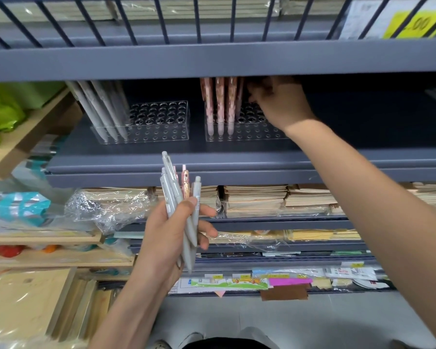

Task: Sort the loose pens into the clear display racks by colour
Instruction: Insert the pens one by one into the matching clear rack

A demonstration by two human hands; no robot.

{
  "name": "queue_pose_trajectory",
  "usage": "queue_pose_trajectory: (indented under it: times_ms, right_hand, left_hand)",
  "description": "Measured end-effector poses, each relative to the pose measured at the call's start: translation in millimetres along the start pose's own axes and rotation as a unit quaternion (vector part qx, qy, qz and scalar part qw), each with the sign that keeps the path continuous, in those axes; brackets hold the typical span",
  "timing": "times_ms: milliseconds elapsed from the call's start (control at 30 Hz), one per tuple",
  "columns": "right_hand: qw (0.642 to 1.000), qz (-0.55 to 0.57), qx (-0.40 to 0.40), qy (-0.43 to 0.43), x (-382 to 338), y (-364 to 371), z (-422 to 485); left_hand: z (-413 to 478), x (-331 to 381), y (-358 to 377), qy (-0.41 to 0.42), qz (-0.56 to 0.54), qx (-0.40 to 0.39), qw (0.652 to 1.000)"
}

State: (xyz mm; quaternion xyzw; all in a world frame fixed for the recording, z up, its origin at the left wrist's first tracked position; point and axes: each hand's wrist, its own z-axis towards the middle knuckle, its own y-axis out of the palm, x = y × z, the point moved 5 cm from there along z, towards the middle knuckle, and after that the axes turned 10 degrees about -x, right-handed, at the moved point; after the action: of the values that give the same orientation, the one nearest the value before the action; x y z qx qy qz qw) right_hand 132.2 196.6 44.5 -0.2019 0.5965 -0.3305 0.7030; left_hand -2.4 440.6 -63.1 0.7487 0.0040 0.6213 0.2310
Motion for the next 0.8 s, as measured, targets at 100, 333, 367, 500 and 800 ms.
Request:
queue_pose_trajectory:
  times_ms: [100, 333, 367, 500, 800]
  right_hand:
    - [0.995, 0.084, 0.057, 0.021, 1, -8, -17]
    - [0.960, 0.181, -0.214, -0.024, -12, 36, -108]
    - [0.954, 0.194, -0.229, -0.025, -12, 41, -111]
    - [0.931, 0.231, -0.282, -0.030, -17, 49, -120]
    - [0.918, 0.284, -0.278, 0.016, -5, 45, -126]
  left_hand:
    - [1, -3, 3, -0.006, -0.011, -0.003, 1.000]
    - [5, -9, 21, 0.003, -0.013, -0.038, 0.999]
    - [5, -11, 24, 0.001, -0.008, -0.048, 0.999]
    - [6, -17, 36, -0.003, 0.004, -0.090, 0.996]
    - [8, -20, 50, -0.018, 0.012, -0.120, 0.993]
